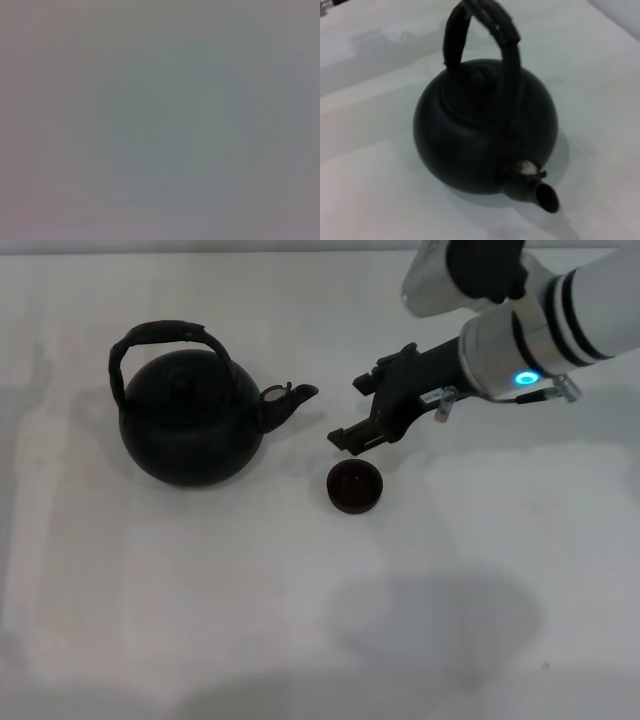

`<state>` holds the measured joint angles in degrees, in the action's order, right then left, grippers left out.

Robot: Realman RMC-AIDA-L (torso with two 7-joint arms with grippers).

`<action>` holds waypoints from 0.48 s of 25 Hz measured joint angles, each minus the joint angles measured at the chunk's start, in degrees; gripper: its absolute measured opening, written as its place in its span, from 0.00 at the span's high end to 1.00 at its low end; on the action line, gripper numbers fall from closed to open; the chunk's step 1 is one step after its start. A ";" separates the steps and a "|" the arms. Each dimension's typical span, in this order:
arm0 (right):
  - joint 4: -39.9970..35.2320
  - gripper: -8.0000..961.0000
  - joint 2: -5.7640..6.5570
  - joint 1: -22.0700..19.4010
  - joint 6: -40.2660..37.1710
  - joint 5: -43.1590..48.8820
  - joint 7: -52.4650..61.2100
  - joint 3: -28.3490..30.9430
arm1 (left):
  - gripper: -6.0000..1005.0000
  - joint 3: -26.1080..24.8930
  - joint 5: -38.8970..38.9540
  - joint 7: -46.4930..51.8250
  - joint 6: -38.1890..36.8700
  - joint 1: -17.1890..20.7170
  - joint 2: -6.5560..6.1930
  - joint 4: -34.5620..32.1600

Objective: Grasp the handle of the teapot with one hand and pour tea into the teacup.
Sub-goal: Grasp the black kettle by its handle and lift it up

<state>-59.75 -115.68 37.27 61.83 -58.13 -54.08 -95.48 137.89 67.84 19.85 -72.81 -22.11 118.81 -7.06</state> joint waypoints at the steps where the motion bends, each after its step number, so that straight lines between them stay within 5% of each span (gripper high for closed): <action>1: 0.08 0.12 0.02 -0.15 0.01 -0.16 -0.25 0.49 | 0.12 -0.03 0.05 0.01 0.00 0.02 0.02 -0.03; 12: 1.77 0.12 0.09 -5.44 -2.85 -8.23 -7.31 15.85 | 0.12 0.46 -0.48 0.06 -0.28 1.15 -0.13 -0.09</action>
<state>-57.98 -115.58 31.83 58.97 -66.37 -61.39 -79.63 138.35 67.36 19.91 -73.10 -20.96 118.68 -7.15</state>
